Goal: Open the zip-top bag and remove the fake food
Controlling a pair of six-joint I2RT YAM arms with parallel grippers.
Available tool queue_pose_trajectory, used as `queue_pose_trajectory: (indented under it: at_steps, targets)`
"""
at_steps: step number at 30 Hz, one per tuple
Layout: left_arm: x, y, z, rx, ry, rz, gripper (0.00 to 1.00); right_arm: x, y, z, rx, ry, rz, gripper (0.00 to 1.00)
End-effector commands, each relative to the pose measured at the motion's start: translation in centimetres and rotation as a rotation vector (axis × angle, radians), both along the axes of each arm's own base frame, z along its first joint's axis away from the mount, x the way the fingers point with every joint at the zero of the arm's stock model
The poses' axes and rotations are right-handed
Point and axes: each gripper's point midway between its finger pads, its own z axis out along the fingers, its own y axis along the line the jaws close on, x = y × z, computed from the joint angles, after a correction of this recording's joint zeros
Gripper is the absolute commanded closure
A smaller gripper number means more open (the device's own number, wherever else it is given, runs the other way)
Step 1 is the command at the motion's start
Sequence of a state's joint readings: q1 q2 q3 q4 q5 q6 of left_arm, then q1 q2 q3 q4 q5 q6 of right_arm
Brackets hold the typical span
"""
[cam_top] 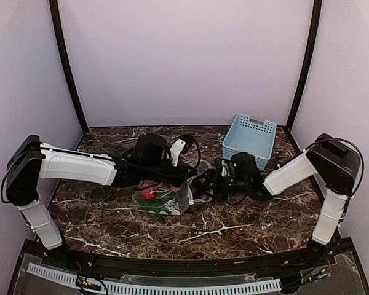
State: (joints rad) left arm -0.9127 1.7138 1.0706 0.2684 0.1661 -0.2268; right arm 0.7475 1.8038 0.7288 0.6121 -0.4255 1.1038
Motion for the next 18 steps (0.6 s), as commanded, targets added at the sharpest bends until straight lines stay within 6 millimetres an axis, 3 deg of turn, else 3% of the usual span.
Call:
queue_pose_trajectory:
  at_steps: [1, 8, 10, 14, 18]
  targets:
    - [-0.6, -0.4, 0.3, -0.012, -0.019, -0.035, 0.99, 0.9, 2.0, 0.3, 0.054, 0.000, -0.002, 0.24]
    - [-0.9, -0.2, -0.3, -0.007, -0.018, -0.045, 0.99, 1.1, 3.1, -1.1, 0.062, 0.045, 0.001, 0.16]
    - [-0.8, -0.1, -0.5, 0.000, -0.018, -0.042, 0.99, 1.0, 3.1, -1.2, 0.062, 0.045, 0.001, 0.19]
    - [-0.8, 0.2, -0.7, 0.008, -0.019, -0.030, 0.99, 0.8, 2.8, -0.6, 0.075, 0.021, 0.000, 0.38]
    - [-0.6, 0.4, -0.8, 0.013, -0.019, -0.015, 0.99, 0.7, 2.1, 1.0, 0.068, -0.042, -0.002, 0.45]
